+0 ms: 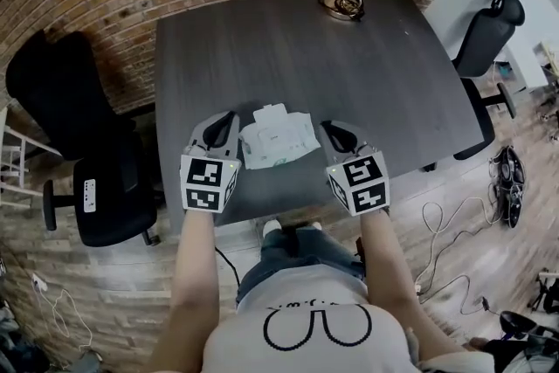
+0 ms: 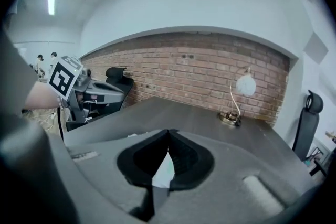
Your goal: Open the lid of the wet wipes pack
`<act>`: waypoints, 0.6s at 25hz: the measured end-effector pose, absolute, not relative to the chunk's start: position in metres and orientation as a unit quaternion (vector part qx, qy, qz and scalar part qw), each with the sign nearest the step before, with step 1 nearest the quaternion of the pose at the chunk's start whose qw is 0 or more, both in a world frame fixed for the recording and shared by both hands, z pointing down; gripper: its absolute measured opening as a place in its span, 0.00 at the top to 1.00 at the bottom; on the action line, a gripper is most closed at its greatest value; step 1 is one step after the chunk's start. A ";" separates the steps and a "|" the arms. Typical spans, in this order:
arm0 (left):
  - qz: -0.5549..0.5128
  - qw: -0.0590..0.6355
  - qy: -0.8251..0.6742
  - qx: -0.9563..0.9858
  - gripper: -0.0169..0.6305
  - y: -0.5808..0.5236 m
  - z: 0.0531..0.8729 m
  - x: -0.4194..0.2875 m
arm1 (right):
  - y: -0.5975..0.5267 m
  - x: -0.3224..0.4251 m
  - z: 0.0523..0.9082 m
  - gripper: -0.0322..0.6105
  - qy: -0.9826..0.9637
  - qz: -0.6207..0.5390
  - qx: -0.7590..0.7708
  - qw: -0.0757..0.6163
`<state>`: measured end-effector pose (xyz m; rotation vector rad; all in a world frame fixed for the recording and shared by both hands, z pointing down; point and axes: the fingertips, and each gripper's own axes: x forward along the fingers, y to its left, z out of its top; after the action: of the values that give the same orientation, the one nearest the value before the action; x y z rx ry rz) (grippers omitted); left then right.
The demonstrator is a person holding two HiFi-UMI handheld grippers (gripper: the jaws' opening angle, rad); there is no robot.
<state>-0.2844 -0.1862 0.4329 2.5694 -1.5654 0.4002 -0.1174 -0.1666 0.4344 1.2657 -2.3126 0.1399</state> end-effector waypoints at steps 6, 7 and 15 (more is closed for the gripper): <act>0.083 0.035 -0.541 0.836 0.98 -0.172 0.392 -0.284 | -0.153 -0.119 0.372 0.95 -0.863 -0.024 0.461 0.205; 0.077 0.030 -0.544 0.835 0.98 -0.169 0.386 -0.282 | -0.151 -0.118 0.363 0.95 -0.865 -0.035 0.460 0.199; 0.032 -0.013 -0.569 0.822 0.98 -0.143 0.323 -0.271 | -0.129 -0.098 0.301 0.95 -0.863 -0.084 0.479 0.136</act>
<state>-0.2706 -0.1433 0.3229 2.6031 -1.8027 0.1018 -0.0979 -0.1290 0.3008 1.3869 -2.4992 -0.2421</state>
